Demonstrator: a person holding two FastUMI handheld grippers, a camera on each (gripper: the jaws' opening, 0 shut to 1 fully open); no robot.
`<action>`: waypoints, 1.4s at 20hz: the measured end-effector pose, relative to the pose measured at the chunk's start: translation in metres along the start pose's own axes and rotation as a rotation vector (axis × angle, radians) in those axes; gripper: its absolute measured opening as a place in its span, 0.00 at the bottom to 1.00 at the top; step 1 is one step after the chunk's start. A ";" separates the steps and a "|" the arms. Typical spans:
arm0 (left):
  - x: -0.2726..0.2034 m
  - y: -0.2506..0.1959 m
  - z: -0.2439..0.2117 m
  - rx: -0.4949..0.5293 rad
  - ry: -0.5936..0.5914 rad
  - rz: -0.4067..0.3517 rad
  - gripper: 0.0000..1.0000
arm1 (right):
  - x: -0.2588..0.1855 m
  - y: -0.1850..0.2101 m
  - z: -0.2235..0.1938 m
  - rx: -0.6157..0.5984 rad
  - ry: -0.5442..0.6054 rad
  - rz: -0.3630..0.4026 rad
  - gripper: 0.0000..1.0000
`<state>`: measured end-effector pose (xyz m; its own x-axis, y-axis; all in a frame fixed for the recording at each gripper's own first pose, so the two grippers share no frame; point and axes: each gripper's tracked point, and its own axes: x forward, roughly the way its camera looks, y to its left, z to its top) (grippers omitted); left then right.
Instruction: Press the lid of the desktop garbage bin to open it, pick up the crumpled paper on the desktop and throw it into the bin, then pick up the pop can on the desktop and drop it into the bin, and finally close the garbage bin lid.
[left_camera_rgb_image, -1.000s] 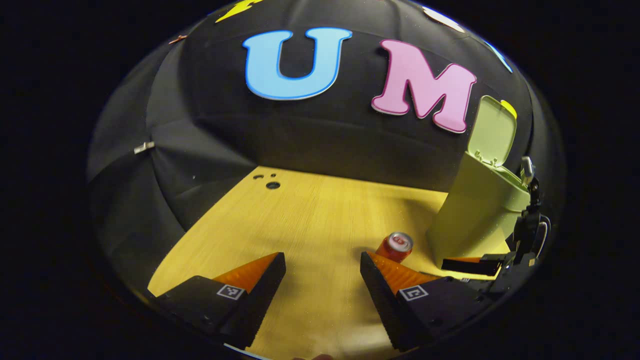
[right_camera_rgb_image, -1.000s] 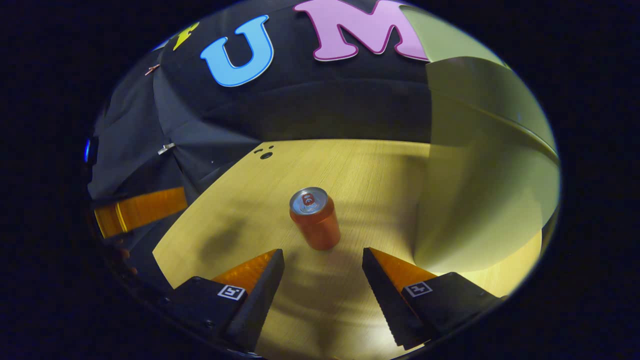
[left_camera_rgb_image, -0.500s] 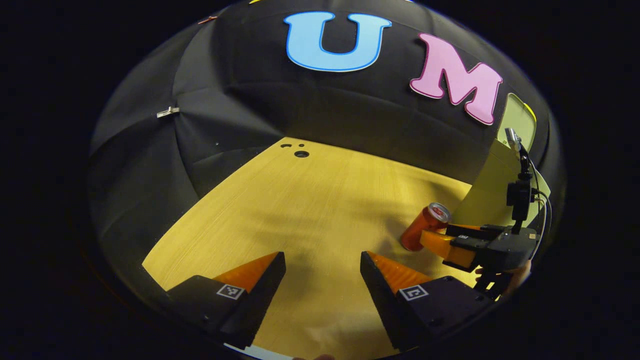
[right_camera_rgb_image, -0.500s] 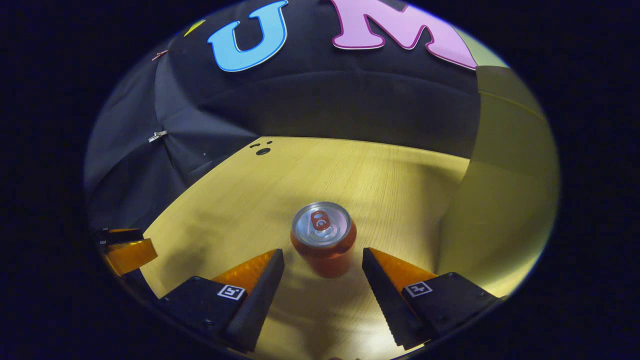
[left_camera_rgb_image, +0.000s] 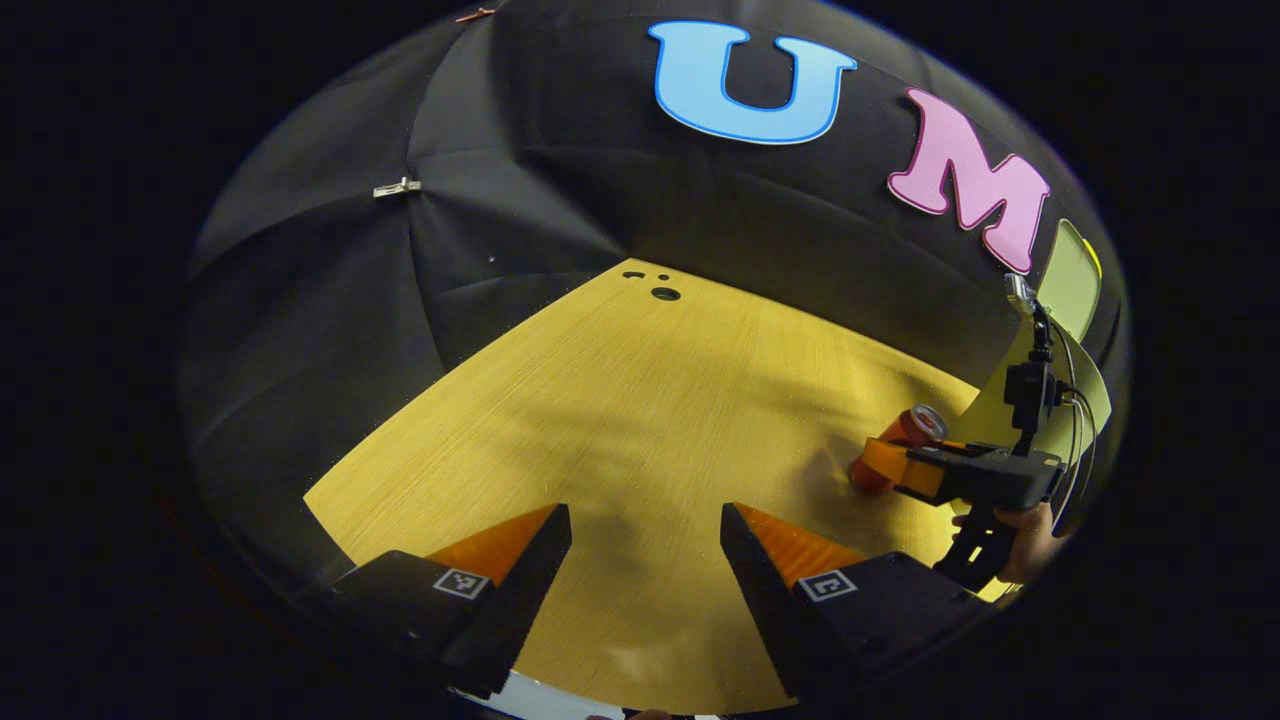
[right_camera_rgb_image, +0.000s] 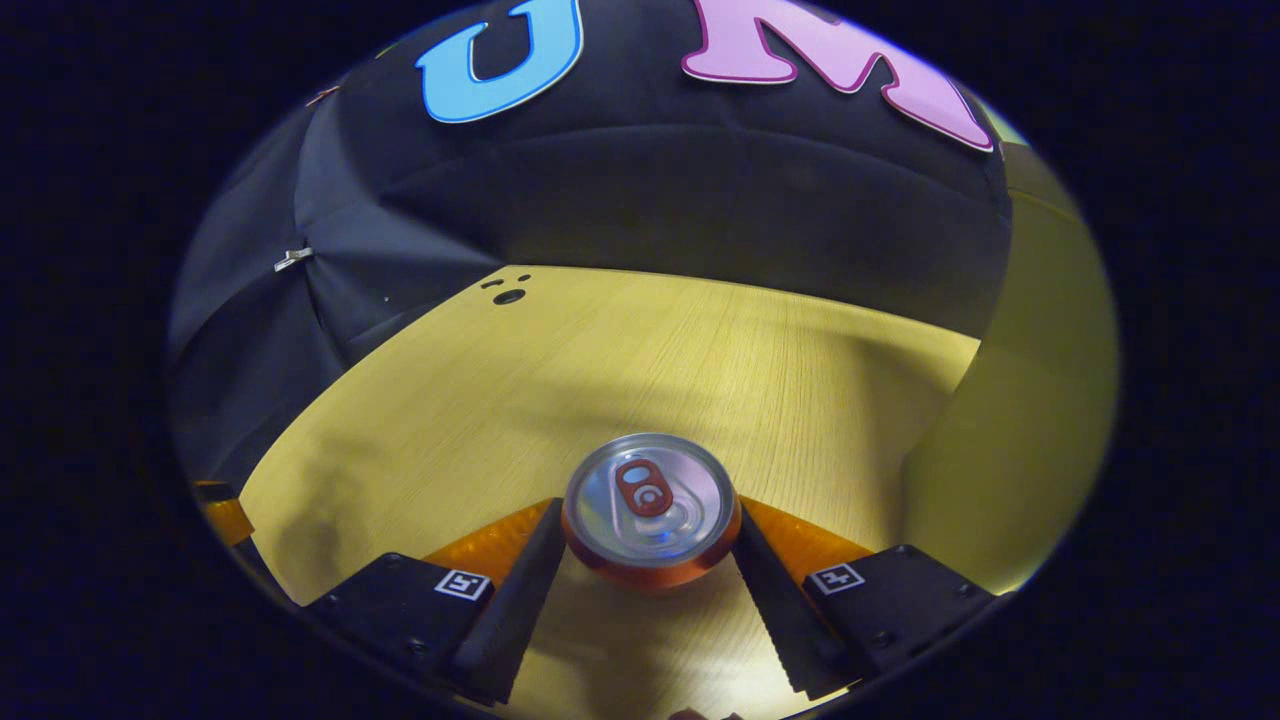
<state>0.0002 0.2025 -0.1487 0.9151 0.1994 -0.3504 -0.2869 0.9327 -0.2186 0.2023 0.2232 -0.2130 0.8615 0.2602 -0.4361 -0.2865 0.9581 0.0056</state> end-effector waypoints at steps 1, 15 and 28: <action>-0.002 0.003 -0.002 -0.001 0.006 0.007 0.96 | 0.004 -0.003 -0.001 0.001 0.004 -0.011 0.99; -0.003 -0.018 0.000 0.049 0.001 -0.021 0.96 | -0.046 0.005 0.028 -0.106 -0.045 0.056 0.83; -0.015 -0.059 0.005 0.085 -0.028 -0.113 0.96 | -0.213 0.011 0.173 -0.091 -0.299 0.178 0.83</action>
<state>0.0050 0.1457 -0.1260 0.9482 0.0987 -0.3019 -0.1576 0.9714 -0.1774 0.0882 0.1993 0.0353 0.8752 0.4589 -0.1529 -0.4681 0.8832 -0.0286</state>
